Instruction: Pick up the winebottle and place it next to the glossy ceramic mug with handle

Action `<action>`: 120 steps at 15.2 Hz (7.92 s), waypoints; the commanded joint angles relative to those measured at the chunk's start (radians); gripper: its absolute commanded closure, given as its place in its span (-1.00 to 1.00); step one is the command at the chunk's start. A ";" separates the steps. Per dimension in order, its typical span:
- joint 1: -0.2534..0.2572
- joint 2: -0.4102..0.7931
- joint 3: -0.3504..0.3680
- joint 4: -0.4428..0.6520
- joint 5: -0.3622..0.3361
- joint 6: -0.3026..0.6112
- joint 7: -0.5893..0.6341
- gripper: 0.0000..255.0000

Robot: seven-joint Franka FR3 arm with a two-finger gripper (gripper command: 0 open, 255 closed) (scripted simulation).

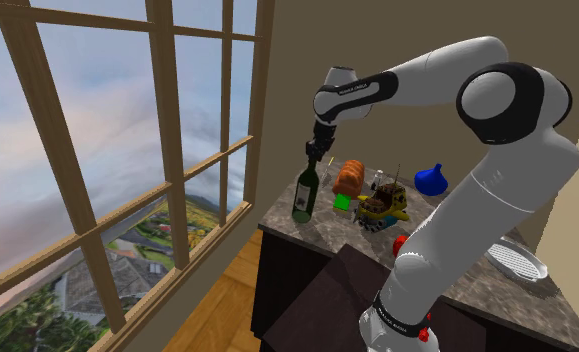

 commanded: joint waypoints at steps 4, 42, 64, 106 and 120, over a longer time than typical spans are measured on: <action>0.001 -0.017 0.005 0.049 -0.002 -0.066 0.002 1.00; -0.098 -0.284 -0.096 0.190 -0.096 -0.443 -0.196 1.00; -0.238 -0.421 -0.464 0.266 -0.274 -0.545 -0.675 1.00; 0.279 -0.448 -1.387 0.742 -0.434 -0.497 -1.179 1.00; 0.249 -0.487 -1.420 0.595 -0.481 -0.352 -1.155 1.00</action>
